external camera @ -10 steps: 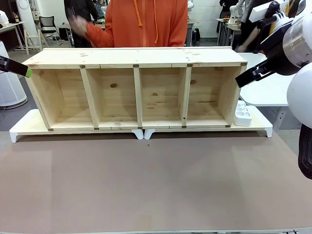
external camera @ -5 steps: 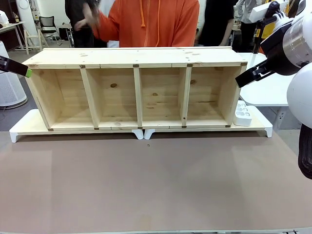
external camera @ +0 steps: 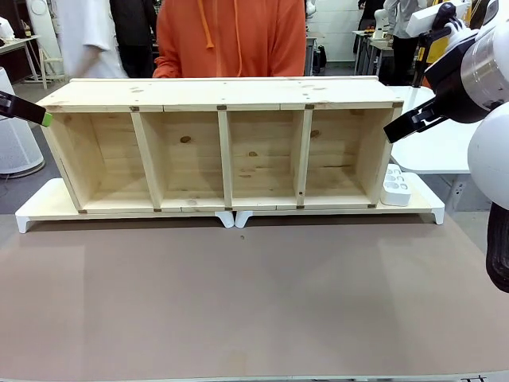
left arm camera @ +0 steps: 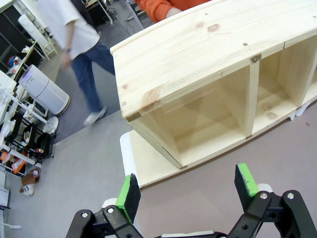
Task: Perform cable management.
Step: When the cord part of the Power Cable appears at the lower middle area of the table and stops, grasp the cord part of the Power Cable.
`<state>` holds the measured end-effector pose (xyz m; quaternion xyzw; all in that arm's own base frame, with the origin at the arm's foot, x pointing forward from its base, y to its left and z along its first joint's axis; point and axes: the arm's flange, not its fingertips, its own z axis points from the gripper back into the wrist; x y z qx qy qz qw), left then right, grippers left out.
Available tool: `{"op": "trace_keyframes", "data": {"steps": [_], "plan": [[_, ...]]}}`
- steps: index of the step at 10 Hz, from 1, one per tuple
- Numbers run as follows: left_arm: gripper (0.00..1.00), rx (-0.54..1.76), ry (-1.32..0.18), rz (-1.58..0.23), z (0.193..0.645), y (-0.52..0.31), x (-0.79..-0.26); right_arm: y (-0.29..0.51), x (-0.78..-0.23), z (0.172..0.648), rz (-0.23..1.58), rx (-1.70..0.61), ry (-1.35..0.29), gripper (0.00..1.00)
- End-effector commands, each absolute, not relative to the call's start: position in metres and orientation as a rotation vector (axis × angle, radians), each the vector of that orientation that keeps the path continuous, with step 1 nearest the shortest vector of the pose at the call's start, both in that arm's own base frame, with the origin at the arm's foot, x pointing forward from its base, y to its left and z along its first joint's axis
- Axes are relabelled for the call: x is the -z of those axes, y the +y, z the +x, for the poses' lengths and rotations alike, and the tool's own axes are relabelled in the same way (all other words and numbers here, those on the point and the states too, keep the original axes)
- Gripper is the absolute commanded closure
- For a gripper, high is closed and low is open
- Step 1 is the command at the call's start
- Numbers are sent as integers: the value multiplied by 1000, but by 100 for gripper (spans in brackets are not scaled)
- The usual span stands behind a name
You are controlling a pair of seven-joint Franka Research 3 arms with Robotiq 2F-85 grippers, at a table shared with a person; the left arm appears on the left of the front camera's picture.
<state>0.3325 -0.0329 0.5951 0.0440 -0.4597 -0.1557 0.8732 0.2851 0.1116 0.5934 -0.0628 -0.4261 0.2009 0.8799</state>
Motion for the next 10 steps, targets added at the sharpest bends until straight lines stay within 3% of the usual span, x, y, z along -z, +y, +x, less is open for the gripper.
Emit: {"op": "trace_keyframes", "data": {"steps": [1, 10], "plan": [[0, 324, -966, 93, 334, -33, -595, 112, -592, 288, -130, -423, -888, 0], [0, 324, -966, 93, 334, -33, -595, 112, -592, 288, -130, -423, -888, 0]]}}
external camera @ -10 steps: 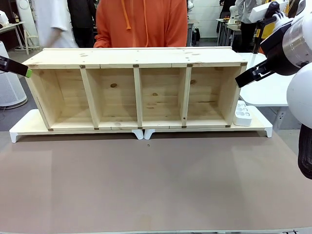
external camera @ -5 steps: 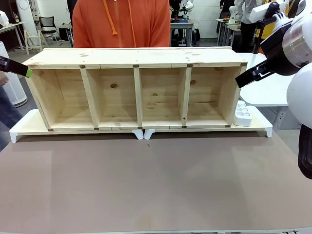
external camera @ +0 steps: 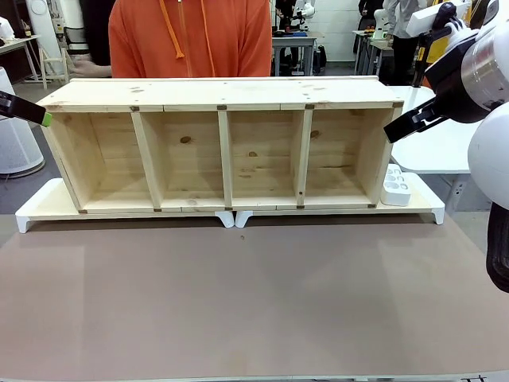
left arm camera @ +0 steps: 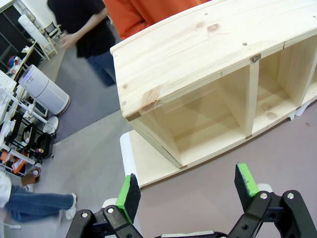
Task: Perform cable management.
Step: When the cord part of the Power Cable appears at the lower middle area of the table and stops, grasp the cord part of the Power Cable.
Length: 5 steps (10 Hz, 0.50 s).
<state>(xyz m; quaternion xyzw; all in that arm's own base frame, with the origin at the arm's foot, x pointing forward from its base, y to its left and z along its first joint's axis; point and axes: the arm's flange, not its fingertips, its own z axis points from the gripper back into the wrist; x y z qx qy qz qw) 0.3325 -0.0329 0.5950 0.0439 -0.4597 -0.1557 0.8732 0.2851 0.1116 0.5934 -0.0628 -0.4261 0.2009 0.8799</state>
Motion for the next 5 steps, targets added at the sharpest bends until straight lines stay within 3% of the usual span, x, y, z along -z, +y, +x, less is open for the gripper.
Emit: {"op": "trace_keyframes", "data": {"steps": [1, 5], "plan": [[0, 324, -966, 93, 334, -33, -595, 112, -592, 288, -130, -423, -888, 0], [0, 324, -966, 93, 334, -33, -595, 112, -592, 288, -130, -423, -888, 0]]}}
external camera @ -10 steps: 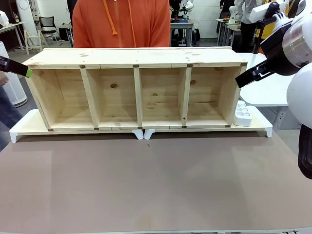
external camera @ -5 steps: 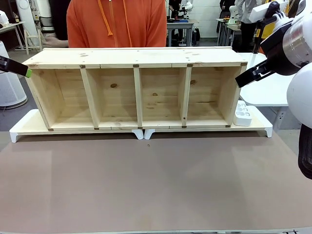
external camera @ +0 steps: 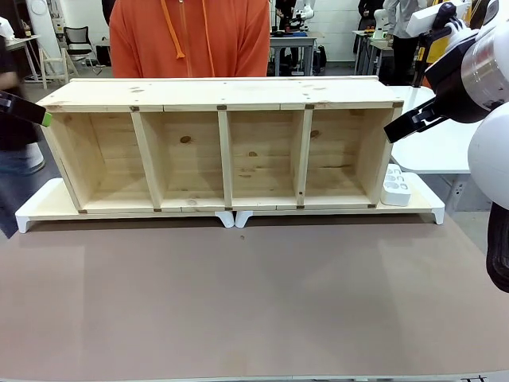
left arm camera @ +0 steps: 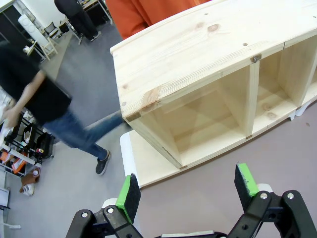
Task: Perform cable management.
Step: When the cord part of the Power Cable appears at the lower middle area of the table and stops, grasp the cord part of the Power Cable.
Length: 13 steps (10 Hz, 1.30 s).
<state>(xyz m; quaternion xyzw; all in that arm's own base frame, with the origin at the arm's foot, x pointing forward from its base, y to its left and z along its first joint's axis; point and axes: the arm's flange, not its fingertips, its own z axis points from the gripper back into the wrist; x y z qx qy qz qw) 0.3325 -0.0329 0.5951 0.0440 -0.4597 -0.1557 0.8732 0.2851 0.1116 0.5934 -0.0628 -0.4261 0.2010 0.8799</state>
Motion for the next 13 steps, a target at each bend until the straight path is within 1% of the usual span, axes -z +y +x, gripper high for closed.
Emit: {"op": "trace_keyframes", "data": {"steps": [1, 13], "plan": [[0, 324, -966, 93, 334, -33, -595, 112, -592, 288, -130, -423, -888, 0], [0, 324, -966, 93, 334, -33, -595, 112, -592, 288, -130, -423, -888, 0]]}}
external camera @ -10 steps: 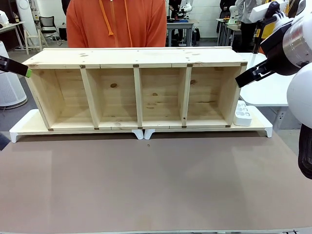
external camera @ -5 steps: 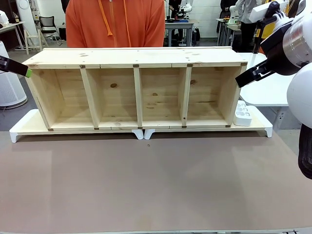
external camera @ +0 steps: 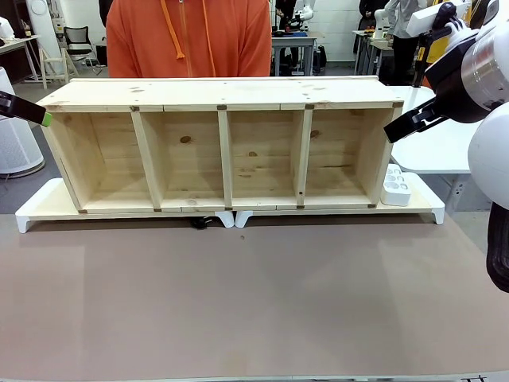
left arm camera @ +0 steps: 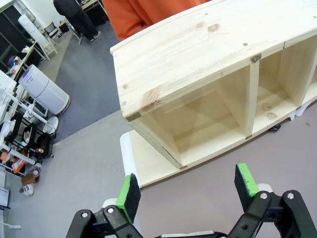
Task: Perform cable management.
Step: When the cord part of the Power Cable appears at the lower middle area of the table and stops, grasp the cord part of the Power Cable.
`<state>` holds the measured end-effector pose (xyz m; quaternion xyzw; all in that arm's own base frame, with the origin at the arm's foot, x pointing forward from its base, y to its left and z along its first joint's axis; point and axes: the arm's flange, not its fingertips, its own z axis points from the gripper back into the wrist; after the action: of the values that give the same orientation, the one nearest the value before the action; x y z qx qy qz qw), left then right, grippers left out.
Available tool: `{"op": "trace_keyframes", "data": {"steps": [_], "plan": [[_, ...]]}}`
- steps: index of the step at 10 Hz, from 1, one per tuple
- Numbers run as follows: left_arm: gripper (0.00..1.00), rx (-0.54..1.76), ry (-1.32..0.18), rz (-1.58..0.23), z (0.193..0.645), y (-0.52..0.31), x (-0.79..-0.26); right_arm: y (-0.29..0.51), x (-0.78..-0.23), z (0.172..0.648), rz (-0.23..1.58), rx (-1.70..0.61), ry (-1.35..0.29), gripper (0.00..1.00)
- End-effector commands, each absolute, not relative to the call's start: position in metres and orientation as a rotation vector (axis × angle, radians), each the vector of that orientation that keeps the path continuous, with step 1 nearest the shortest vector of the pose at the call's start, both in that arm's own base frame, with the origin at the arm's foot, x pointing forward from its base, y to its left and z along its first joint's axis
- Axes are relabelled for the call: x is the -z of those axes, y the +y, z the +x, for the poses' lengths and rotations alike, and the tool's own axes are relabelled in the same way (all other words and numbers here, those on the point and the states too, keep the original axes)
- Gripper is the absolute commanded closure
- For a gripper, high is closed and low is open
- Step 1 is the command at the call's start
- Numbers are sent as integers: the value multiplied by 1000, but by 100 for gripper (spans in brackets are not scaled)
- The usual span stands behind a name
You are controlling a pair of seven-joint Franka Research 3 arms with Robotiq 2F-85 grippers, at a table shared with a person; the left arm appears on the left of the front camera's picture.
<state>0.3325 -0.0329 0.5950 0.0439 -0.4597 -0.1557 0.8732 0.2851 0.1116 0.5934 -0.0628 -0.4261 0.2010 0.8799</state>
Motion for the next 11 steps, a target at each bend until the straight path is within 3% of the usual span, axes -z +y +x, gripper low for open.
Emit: {"op": "trace_keyframes", "data": {"steps": [1, 11], "plan": [[0, 324, -966, 93, 334, -33, -595, 112, -592, 288, -130, -423, -888, 0], [0, 324, -966, 93, 334, -33, -595, 112, -592, 288, -130, -423, -888, 0]]}}
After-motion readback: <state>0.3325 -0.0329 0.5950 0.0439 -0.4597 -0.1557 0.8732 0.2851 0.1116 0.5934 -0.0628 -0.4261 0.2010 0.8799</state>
